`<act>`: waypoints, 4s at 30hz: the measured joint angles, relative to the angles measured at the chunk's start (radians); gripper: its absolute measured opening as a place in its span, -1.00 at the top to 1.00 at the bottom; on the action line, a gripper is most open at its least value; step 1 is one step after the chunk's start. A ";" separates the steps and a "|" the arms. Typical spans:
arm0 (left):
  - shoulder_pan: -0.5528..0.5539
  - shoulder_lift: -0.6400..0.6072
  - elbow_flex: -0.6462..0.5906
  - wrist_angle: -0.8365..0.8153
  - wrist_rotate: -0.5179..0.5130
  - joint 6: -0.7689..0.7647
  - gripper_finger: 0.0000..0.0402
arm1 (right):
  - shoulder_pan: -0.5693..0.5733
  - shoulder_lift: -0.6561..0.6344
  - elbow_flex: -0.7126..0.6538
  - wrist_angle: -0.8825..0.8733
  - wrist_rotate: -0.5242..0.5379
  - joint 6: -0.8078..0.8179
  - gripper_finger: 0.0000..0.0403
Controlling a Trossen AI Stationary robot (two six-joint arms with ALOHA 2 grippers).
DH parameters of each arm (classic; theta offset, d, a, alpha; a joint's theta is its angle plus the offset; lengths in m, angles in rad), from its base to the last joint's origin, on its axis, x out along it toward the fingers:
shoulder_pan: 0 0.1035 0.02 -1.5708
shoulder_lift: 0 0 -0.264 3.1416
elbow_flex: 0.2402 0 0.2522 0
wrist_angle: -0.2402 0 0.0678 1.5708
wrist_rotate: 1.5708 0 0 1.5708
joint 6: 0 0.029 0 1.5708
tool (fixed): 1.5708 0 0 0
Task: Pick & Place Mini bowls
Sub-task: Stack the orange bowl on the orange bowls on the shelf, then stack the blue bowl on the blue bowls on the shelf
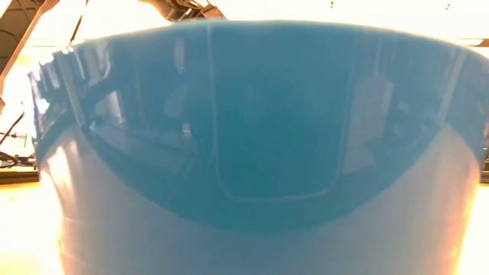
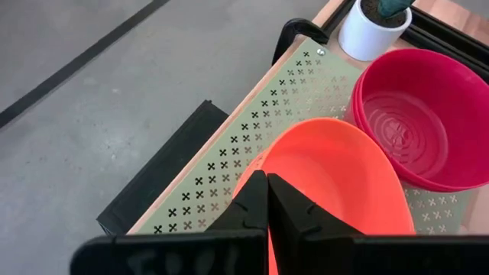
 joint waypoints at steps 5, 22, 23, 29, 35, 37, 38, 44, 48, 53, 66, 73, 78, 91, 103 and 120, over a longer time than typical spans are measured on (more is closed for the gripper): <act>0.000 0.000 -0.033 0.001 0.000 0.001 1.00 | 0.000 0.000 0.000 0.000 0.000 0.000 0.96; -0.074 -0.111 -0.010 -0.016 -0.013 0.107 1.00 | 0.000 0.000 0.000 -0.001 0.000 0.000 0.96; -0.092 -0.127 -0.010 -0.022 -0.014 0.121 1.00 | 0.000 0.000 0.000 -0.004 0.000 0.000 0.96; -0.225 -0.214 -0.010 -0.064 -0.077 0.167 1.00 | 0.000 0.000 0.000 -0.004 0.000 0.002 0.96; -0.392 -0.267 -0.011 -0.187 -0.214 0.170 1.00 | 0.000 0.000 -0.003 -0.005 -0.001 0.024 0.96; -0.446 -0.282 -0.013 -0.226 -0.270 0.146 1.00 | 0.001 0.000 -0.003 -0.005 -0.001 0.026 0.96; -0.476 -0.290 -0.018 -0.237 -0.290 0.128 1.00 | 0.001 0.000 -0.003 -0.005 -0.001 0.027 0.96; -0.640 -0.346 -0.108 -0.237 -0.326 0.036 1.00 | 0.001 0.000 -0.003 -0.005 -0.002 0.026 0.96; -0.723 -0.377 -0.172 -0.237 -0.378 -0.017 1.00 | 0.001 -0.001 -0.003 -0.004 -0.001 0.024 0.96; -0.797 -0.390 -0.238 -0.232 -0.378 -0.025 1.00 | 0.001 -0.002 -0.003 -0.004 -0.002 0.026 0.96; -0.957 -0.387 -0.440 -0.069 -0.175 0.215 1.00 | 0.001 -0.002 -0.003 -0.004 -0.002 0.026 0.96; -0.983 -0.385 -0.538 0.092 -0.175 0.243 1.00 | 0.001 -0.002 -0.004 -0.004 -0.002 0.026 0.96; -0.984 -0.385 -0.590 0.151 -0.175 0.238 1.00 | 0.001 -0.002 -0.004 -0.004 -0.002 0.027 0.96; -0.990 -0.332 -0.599 0.204 -0.154 0.117 1.00 | 0.001 -0.002 -0.004 -0.040 -0.169 0.026 0.96; -0.991 -0.265 -0.599 0.284 -0.154 0.059 0.73 | 0.005 -0.002 -0.004 -0.040 -0.186 0.079 0.96; -1.014 -0.144 -0.599 0.293 -0.155 -0.044 0.60 | 0.006 -0.002 -0.004 -0.043 -0.186 0.106 0.96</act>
